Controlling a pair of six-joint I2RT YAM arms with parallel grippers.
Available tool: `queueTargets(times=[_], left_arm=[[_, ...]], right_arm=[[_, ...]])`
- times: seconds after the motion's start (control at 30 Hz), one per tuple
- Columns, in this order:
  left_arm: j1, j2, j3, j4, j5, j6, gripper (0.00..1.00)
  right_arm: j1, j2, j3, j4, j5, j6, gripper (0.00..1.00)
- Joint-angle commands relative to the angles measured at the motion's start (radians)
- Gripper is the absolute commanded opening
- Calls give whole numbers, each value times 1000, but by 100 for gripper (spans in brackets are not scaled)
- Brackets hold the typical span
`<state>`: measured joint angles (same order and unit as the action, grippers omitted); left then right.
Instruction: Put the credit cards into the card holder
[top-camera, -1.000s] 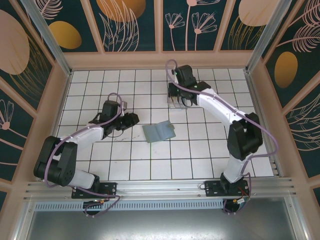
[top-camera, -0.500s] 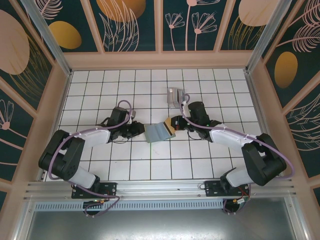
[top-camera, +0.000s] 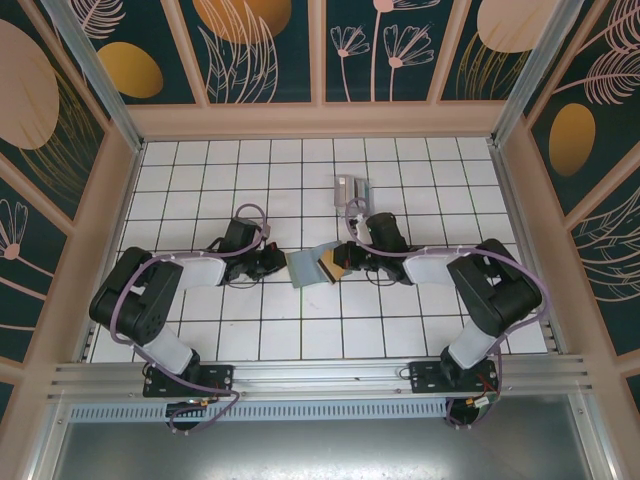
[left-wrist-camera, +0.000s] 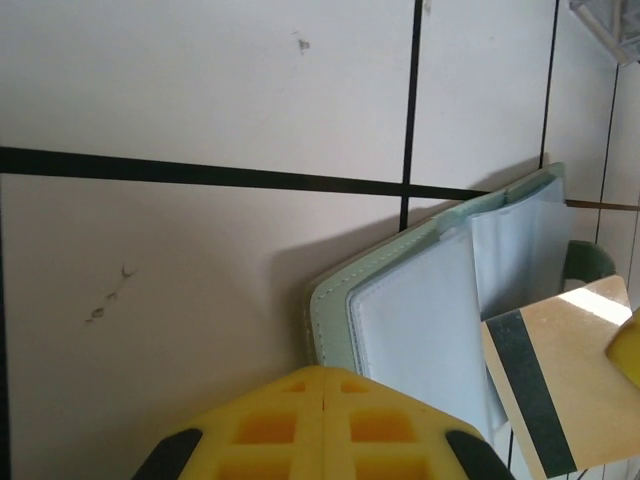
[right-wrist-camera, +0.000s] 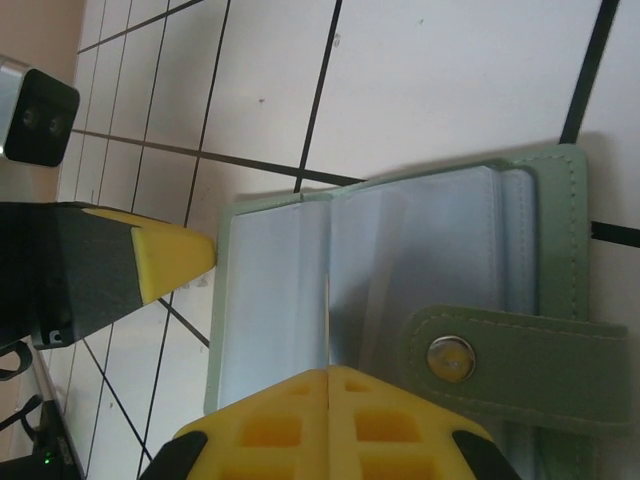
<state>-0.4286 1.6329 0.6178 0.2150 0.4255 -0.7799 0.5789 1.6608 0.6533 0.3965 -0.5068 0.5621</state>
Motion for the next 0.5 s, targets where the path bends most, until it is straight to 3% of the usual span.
queueTargets(times=[0.0,0.47], left_arm=[[-2,13,-13,34,-31,-6,5],[-2,61,29,-30,-74,29,2]], right_arm=[[9,26,-8,103,-65,29,0],[9,105,-43,197,-51,84,0]])
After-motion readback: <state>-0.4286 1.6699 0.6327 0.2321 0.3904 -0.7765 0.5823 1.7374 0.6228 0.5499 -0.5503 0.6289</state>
